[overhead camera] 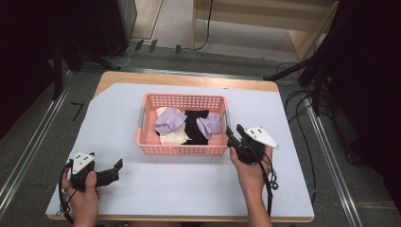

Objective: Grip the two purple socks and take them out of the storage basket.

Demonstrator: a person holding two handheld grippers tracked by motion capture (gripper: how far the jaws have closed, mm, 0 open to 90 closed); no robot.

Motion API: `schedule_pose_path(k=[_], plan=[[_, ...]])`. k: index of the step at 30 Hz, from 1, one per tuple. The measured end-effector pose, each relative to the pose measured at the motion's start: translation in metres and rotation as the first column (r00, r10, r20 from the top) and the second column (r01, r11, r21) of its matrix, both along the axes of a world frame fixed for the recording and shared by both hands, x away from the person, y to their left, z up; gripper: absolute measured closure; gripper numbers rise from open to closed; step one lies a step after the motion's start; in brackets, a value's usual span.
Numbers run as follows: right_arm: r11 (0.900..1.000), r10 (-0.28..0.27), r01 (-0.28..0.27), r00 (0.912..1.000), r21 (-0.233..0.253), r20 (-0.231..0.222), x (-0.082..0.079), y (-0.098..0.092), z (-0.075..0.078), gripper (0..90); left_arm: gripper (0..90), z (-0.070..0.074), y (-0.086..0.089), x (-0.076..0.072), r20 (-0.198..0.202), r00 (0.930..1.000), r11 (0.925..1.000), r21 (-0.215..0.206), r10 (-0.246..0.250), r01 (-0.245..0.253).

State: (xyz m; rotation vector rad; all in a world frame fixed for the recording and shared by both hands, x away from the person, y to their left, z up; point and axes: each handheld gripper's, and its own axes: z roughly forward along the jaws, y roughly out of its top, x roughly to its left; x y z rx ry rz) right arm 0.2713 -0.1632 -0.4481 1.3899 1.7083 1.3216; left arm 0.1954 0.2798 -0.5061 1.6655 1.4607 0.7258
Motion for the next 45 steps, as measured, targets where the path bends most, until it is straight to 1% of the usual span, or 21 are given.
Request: schedule_pose_path(k=[3,6,8,10,11,13,17,18,19,20,21,23,25,28,34,36,37,40,41,42,45], plan=[[1.000,0.014,-0.014,0.9997,-0.018,-0.019,0.005,0.009,0.000,59.5,0.0,0.000,0.000,0.000,0.000,1.0000,1.0000,-0.001,0.000,0.000],[0.999,0.038,-0.038,0.9990,-0.018,-0.025,0.010,0.019,0.000,60.2,0.0,0.000,0.000,0.000,0.000,1.0000,1.0000,-0.001,-0.001,0.001],[0.998,0.055,-0.056,0.9976,-0.018,-0.041,0.014,0.026,0.000,60.5,0.0,0.000,0.000,0.000,-0.003,1.0000,1.0000,-0.003,0.002,-0.002],[0.998,0.060,-0.061,0.9962,-0.011,-0.063,0.016,0.032,-0.001,61.0,0.0,0.000,0.000,0.000,-0.004,1.0000,1.0000,-0.004,0.001,-0.001],[0.998,0.062,-0.063,0.9960,-0.013,-0.064,0.018,0.034,-0.002,61.2,0.0,0.000,0.000,0.001,-0.003,1.0000,1.0000,-0.004,0.001,-0.001],[0.998,0.067,-0.069,0.9942,-0.017,-0.084,0.022,0.040,-0.004,61.8,0.0,0.000,0.000,0.000,-0.005,1.0000,1.0000,-0.003,0.000,0.000],[0.997,0.071,-0.075,0.9914,-0.027,-0.110,0.030,0.051,-0.010,62.6,0.0,0.000,0.000,0.001,-0.005,1.0000,1.0000,-0.003,0.000,0.000],[0.997,0.071,-0.075,0.9914,-0.027,-0.110,0.030,0.051,-0.010,62.6,0.0,0.000,0.000,0.001,-0.006,1.0000,1.0000,0.001,-0.001,0.001],[0.997,0.066,-0.070,0.9895,-0.030,-0.129,0.034,0.054,-0.013,62.6,0.0,0.000,0.000,0.001,-0.009,1.0000,1.0000,0.002,-0.003,0.003],[0.997,0.066,-0.070,0.9895,-0.030,-0.129,0.034,0.054,-0.013,62.6,0.0,0.000,0.000,0.001,-0.009,1.0000,1.0000,0.004,-0.004,0.004],[0.998,0.055,-0.060,0.9875,-0.030,-0.147,0.036,0.056,-0.014,62.6,0.0,0.000,0.000,0.001,-0.009,1.0000,1.0000,0.003,-0.003,0.003],[0.998,0.057,-0.062,0.9873,-0.024,-0.148,0.038,0.056,-0.015,62.6,0.0,0.000,0.000,0.001,-0.008,1.0000,1.0000,0.001,-0.004,0.004],[0.999,0.047,-0.049,0.9863,-0.014,-0.158,0.040,0.058,-0.015,63.3,0.0,0.000,0.000,0.001,-0.008,1.0000,1.0000,-0.003,-0.004,0.004],[0.999,0.040,-0.045,0.9852,-0.028,-0.167,0.042,0.060,-0.016,64.2,0.0,0.000,0.000,0.001,-0.009,1.0000,1.0000,-0.001,-0.004,0.004],[0.997,0.064,-0.071,0.9766,-0.026,-0.205,0.048,0.068,-0.019,64.3,0.0,0.000,0.000,0.001,-0.013,0.9999,1.0000,0.002,-0.004,0.004],[0.997,0.068,-0.072,0.9726,-0.008,-0.222,0.050,0.070,-0.019,64.2,0.0,0.000,0.000,0.001,-0.012,0.9999,1.0000,0.002,-0.003,0.003],[0.997,0.071,-0.076,0.9731,-0.016,-0.219,0.051,0.070,-0.020,64.2,0.0,0.000,0.000,0.001,-0.013,0.9999,1.0000,0.003,-0.004,0.004],[0.998,0.054,-0.061,0.9682,-0.022,-0.244,0.055,0.074,-0.020,63.8,0.0,0.000,0.000,0.001,-0.014,0.9999,1.0000,0.001,-0.005,0.005],[0.998,0.057,-0.065,0.9612,-0.021,-0.270,0.057,0.076,-0.021,61.7,0.0,0.000,0.000,0.001,-0.014,0.9999,1.0000,0.001,-0.005,0.005],[0.998,0.057,-0.065,0.9612,-0.021,-0.270,0.057,0.076,-0.021,61.7,0.0,0.000,0.000,0.001,-0.015,0.9999,1.0000,0.002,-0.006,0.006],[0.997,0.061,-0.072,0.9504,-0.027,-0.305,0.061,0.079,-0.021,60.9,0.0,0.000,0.000,0.001,-0.015,0.9999,1.0000,0.000,-0.006,0.006]])
